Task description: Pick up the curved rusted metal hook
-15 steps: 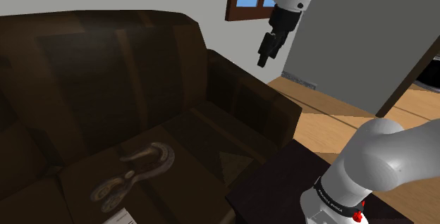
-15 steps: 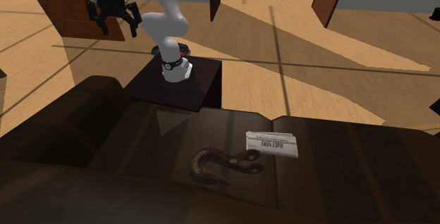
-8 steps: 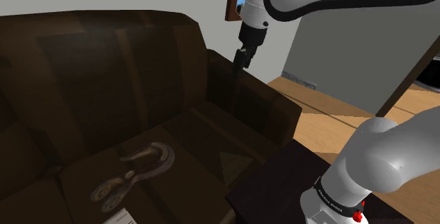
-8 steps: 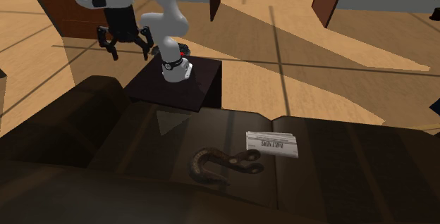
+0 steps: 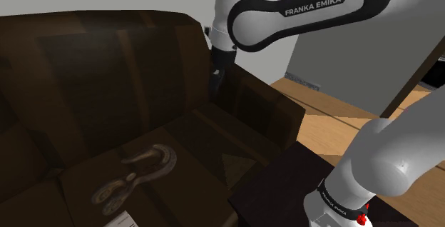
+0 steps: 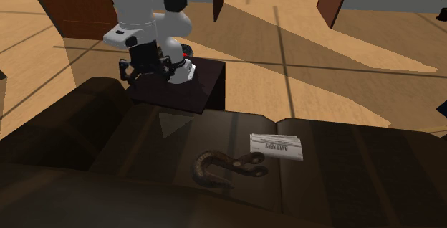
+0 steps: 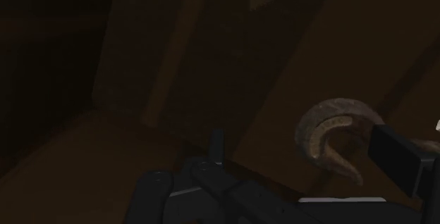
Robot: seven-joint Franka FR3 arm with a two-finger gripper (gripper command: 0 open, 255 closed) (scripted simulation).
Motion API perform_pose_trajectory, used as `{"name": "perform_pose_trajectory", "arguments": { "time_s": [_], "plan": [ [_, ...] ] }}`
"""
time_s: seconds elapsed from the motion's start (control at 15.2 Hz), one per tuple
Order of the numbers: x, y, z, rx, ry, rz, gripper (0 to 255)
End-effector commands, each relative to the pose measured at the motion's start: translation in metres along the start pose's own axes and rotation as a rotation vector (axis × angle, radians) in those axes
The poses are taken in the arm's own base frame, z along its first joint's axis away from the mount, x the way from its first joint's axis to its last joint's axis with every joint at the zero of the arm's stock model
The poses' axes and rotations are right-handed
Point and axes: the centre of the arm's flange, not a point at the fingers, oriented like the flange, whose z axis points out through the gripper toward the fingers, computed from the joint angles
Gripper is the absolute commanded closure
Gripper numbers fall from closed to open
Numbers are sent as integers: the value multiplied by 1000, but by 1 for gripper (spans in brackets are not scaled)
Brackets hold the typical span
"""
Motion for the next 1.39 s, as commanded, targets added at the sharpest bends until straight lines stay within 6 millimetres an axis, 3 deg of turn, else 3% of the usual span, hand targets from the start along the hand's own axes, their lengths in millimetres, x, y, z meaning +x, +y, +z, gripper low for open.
{"name": "perform_pose_trajectory", "arguments": {
  "time_s": [0.0, 0.66, 1.32],
  "plan": [
    [16, -12, 16, -1, -1, -48, 0],
    [91, -84, 100, -8, -13, -280, 0],
    [147, -170, 185, -14, -25, -511, 0]
  ]
}}
